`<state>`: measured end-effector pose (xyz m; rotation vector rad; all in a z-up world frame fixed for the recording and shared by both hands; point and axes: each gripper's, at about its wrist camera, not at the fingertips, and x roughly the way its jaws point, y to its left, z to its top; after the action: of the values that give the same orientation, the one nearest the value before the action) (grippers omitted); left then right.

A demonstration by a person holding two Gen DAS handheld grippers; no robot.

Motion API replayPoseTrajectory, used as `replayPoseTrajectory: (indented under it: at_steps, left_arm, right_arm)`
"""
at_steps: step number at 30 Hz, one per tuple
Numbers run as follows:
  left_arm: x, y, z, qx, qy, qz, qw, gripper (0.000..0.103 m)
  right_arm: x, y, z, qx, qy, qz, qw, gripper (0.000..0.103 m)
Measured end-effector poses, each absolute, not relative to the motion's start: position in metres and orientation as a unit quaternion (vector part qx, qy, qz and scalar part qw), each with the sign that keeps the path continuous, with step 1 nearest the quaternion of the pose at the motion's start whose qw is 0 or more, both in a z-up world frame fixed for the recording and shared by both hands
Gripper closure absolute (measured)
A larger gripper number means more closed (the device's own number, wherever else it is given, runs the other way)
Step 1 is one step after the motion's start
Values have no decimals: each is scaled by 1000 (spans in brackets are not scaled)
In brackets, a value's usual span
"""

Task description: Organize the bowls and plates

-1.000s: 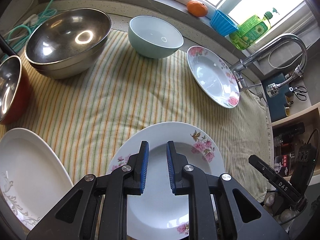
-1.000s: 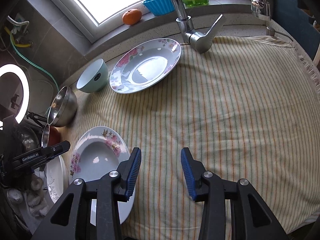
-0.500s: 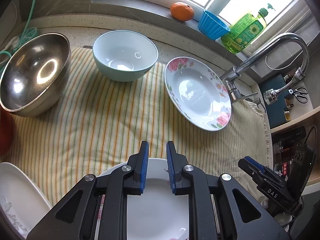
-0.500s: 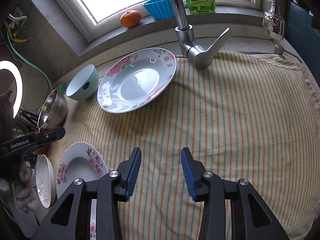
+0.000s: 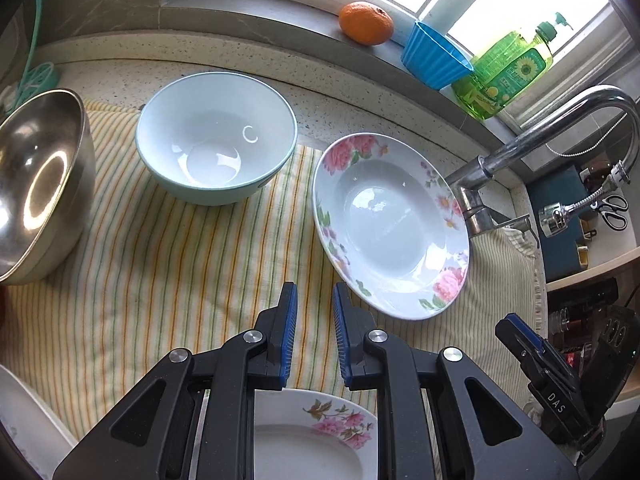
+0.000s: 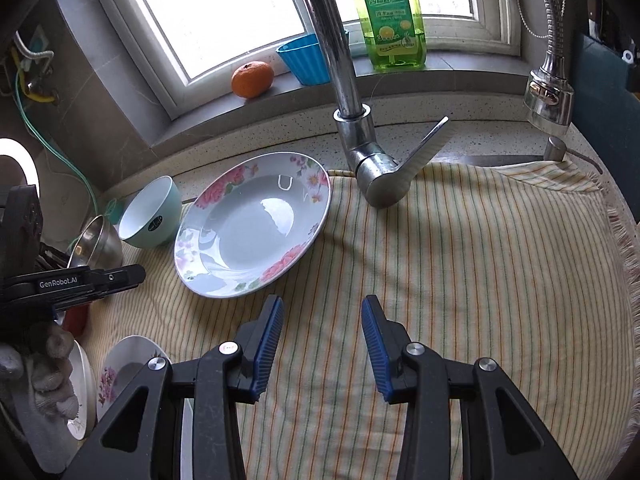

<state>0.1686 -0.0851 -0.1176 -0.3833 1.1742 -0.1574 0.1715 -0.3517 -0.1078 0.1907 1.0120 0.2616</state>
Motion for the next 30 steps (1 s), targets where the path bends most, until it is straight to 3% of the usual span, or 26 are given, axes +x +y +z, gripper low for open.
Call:
replayPoseTrajectory:
  at_steps: [9, 14, 30]
  left_arm:
    - [190, -88, -125, -189, 556, -70, 806, 87]
    - [197, -88, -130, -195, 560, -71, 802, 87]
    - [227, -81, -141, -193, 558, -60, 805, 87]
  right_arm:
    - [199, -352, -113, 111, 492, 133, 853, 66]
    - [214, -357, -122, 142, 503, 126, 843, 77]
    - [247, -350, -135, 166, 510, 120, 835, 77]
